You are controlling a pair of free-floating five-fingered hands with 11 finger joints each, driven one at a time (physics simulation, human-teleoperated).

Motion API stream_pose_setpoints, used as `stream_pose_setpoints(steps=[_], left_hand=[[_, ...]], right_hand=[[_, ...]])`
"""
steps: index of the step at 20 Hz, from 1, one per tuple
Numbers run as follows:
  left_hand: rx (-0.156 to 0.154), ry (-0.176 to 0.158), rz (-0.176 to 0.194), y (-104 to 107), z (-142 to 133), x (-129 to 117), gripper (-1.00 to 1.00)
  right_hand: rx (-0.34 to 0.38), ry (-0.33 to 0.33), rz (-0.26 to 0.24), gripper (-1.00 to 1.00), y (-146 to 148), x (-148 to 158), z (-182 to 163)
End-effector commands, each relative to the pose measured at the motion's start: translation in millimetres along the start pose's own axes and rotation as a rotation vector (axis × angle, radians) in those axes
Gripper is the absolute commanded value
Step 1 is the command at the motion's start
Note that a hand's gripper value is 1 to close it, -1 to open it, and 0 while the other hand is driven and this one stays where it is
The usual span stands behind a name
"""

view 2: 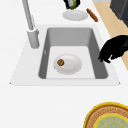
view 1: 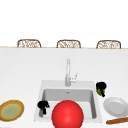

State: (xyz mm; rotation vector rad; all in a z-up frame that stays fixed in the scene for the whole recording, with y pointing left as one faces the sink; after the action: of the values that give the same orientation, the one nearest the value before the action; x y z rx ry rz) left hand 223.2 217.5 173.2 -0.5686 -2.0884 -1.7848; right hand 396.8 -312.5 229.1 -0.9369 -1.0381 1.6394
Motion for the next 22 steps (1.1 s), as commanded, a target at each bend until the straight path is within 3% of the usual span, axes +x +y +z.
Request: stream_pose_setpoints(steps=[1, 8, 13, 17, 22], left_hand=[[0.0, 0.0, 0.0, 0, 0, 0, 0.0], [0.0, 0.0, 0.0, 0, 0, 0, 0.0], [0.0, 0.0, 0.0, 0, 0, 0, 0.0], [0.0, 0.0, 0.0, 0, 0, 0, 0.0], [0.0, 0.0, 0.0, 0, 0, 0, 0.0]], right_hand=[[-0.029, -0.004, -0.038, 1.0, -8, 28, 2], [-0.042, -0.013, -0.059, 1.0, -12, 79, 7], [-0.032, -0.035, -0.033, 1.0, 7, 117, 15], [-0.048, -0.049, -0.046, 1.0, 21, 147, 17], [-0.042, -0.027, -0.064, 1.0, 39, 191, -7]])
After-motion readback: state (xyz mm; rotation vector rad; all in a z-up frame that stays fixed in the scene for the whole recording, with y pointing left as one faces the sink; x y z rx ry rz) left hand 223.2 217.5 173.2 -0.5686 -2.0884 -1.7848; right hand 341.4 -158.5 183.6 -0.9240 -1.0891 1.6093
